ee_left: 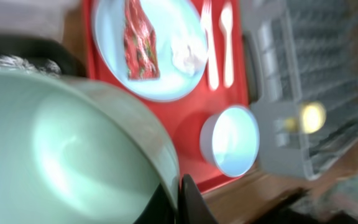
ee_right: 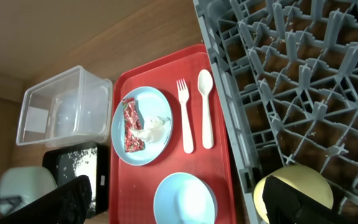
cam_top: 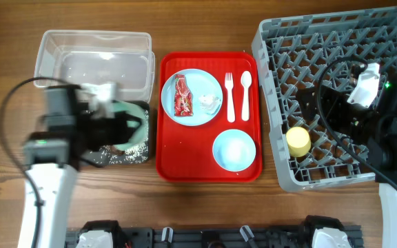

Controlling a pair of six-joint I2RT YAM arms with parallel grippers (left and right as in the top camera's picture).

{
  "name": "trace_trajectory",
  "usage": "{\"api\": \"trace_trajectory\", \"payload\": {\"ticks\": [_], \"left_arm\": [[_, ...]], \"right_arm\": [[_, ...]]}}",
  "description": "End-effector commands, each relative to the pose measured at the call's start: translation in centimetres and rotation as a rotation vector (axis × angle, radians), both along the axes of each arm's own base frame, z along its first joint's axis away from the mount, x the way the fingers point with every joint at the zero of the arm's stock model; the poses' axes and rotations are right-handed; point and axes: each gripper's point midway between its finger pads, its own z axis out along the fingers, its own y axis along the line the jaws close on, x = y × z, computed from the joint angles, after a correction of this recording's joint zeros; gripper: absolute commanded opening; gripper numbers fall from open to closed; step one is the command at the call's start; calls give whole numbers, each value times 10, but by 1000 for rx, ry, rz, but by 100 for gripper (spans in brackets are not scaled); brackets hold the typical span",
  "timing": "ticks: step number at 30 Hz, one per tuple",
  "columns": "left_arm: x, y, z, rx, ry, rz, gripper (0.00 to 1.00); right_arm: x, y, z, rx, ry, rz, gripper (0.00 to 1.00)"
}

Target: Sort waste into correct bins and load items into the dishwasher rack

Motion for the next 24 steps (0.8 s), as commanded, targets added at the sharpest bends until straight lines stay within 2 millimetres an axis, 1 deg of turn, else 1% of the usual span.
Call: {"api": "trace_trajectory", "payload": {"ticks": [1, 4, 5, 8, 9, 10, 12, 13, 14, 15, 17, 18, 19, 21, 22, 23, 24], "left_arm": [[-4, -21, -36, 274, 97, 139, 4], [-16, -74, -72, 383, 125, 5, 4], [-19, -87, -85, 419, 133, -36, 4], [-25, -98, -121, 527, 182, -54, 4], [-28, -105, -127, 519, 197, -73, 6], [-30, -112, -132, 502, 213, -93, 10], [-34, -119, -134, 481, 228, -115, 45], [-33, -120, -131, 478, 224, -115, 52], [-28, -122, -120, 468, 208, -107, 57], [-15, -125, -98, 447, 161, -97, 61], [4, -132, -72, 414, 76, -112, 69], [16, -134, -63, 402, 31, -112, 69], [34, -132, -55, 400, -33, -89, 70], [61, -121, -53, 428, -101, -27, 70], [73, -117, -57, 437, -118, -9, 70], [89, -113, -65, 437, -126, 12, 71], [101, -108, -78, 442, -118, 26, 71]], "right_arm": [[1, 3, 5, 11, -12, 9, 90], [1, 3, 5, 10, -11, 10, 90], [1, 3, 5, 10, -11, 10, 90], [1, 3, 5, 10, -11, 10, 90], [1, 3, 5, 10, -11, 10, 90], [1, 3, 5, 9, -12, 10, 91], [1, 3, 5, 9, -12, 10, 91], [1, 3, 5, 9, -12, 10, 91], [1, 3, 5, 9, -12, 10, 91], [1, 3, 5, 10, -12, 10, 91], [1, 3, 5, 10, -11, 10, 91], [1, 3, 5, 10, -11, 10, 91], [1, 3, 5, 10, -11, 10, 91], [1, 3, 4, 10, -9, 10, 91], [2, 3, 4, 9, -9, 10, 91], [2, 3, 4, 9, -8, 11, 91], [2, 2, 3, 9, -5, 11, 91]]}}
